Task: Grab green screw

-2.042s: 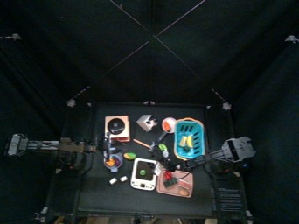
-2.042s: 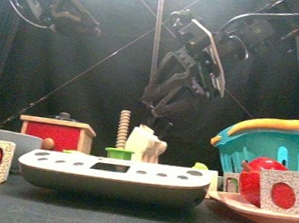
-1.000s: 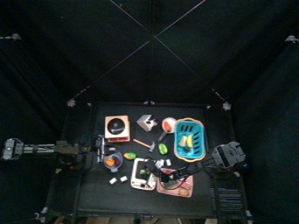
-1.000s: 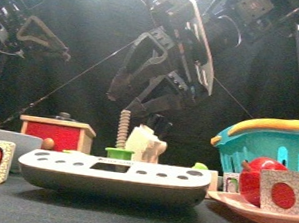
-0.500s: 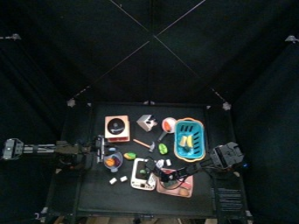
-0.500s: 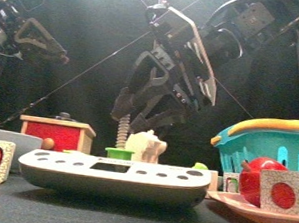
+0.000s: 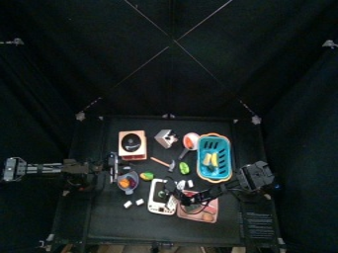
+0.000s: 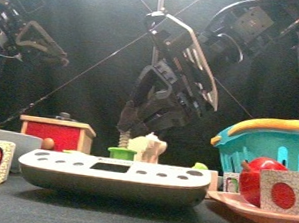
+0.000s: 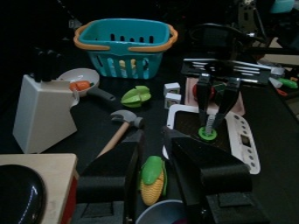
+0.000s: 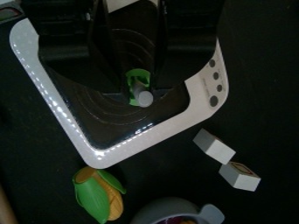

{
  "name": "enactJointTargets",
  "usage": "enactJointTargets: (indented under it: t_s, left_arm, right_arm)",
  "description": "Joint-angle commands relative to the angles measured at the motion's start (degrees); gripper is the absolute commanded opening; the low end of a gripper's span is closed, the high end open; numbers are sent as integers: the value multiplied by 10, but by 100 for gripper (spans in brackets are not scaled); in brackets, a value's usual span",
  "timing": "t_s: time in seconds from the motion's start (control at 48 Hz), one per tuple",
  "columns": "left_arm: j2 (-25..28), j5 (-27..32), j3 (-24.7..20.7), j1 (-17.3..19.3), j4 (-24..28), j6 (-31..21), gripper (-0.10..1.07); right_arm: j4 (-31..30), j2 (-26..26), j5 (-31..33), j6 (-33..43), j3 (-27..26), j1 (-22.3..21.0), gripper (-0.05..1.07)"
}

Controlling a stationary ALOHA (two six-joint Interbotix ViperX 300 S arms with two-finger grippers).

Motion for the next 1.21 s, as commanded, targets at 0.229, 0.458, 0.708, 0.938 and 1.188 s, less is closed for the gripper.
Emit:
enactJointTargets:
  t_s: [0.229,0.458,0.708,0.938,1.188]
  left_arm:
    - [1,-1,-7,2,-2,0,68]
    - [1,0,-7,2,-2,0,68]
    - [1,0,-7,2,-2,0,68]
    - [1,0,-7,0,-2,0,68]
    - [1,0,-7,-1,-2,0,68]
  right_arm:
    - [-4,-25,3,0,-14,-2,64]
    - [-3,-27,4,0,-14,-3,61]
    - [-1,-27,4,0,-15,-2,53]
    - [-1,-50,4,0,-17,-2,52]
    - [-1,-58,4,0,-15,-3,52]
